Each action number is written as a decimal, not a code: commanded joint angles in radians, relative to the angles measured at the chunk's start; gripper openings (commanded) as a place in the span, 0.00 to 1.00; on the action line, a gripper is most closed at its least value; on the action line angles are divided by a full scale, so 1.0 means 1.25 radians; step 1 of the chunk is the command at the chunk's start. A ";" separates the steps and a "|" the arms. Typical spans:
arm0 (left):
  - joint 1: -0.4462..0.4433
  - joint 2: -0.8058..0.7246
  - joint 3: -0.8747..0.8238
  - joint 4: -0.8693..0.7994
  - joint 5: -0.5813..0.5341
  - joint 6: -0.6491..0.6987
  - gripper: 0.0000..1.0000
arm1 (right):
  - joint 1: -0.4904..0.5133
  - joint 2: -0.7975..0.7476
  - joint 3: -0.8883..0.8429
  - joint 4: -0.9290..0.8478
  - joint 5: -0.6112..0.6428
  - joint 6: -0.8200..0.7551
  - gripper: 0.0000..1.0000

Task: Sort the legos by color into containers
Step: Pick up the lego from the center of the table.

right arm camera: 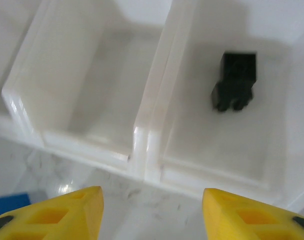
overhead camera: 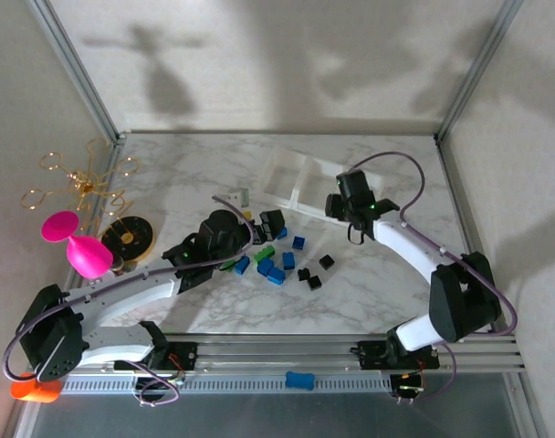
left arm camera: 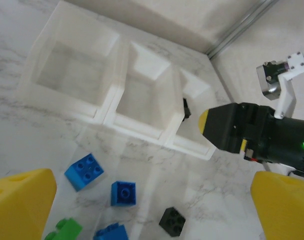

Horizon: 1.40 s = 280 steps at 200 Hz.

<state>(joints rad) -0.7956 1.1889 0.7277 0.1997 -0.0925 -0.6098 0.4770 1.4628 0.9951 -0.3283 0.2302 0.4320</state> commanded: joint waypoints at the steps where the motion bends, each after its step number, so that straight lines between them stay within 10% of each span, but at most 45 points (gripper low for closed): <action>1: 0.004 -0.037 -0.019 -0.032 0.008 -0.020 1.00 | 0.050 -0.037 -0.042 -0.041 -0.003 0.038 0.57; 137: -0.007 -0.104 -0.091 -0.039 -0.019 -0.071 1.00 | 0.142 0.067 -0.153 0.018 -0.100 -0.005 0.64; 280: -0.008 -0.121 -0.090 -0.059 -0.041 -0.068 1.00 | 0.214 0.090 -0.164 -0.048 -0.009 0.037 0.43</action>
<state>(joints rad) -0.7979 1.0603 0.6182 0.1513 -0.1223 -0.6857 0.7361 1.5570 0.7914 -0.3531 0.1730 0.4664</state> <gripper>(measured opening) 0.995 0.444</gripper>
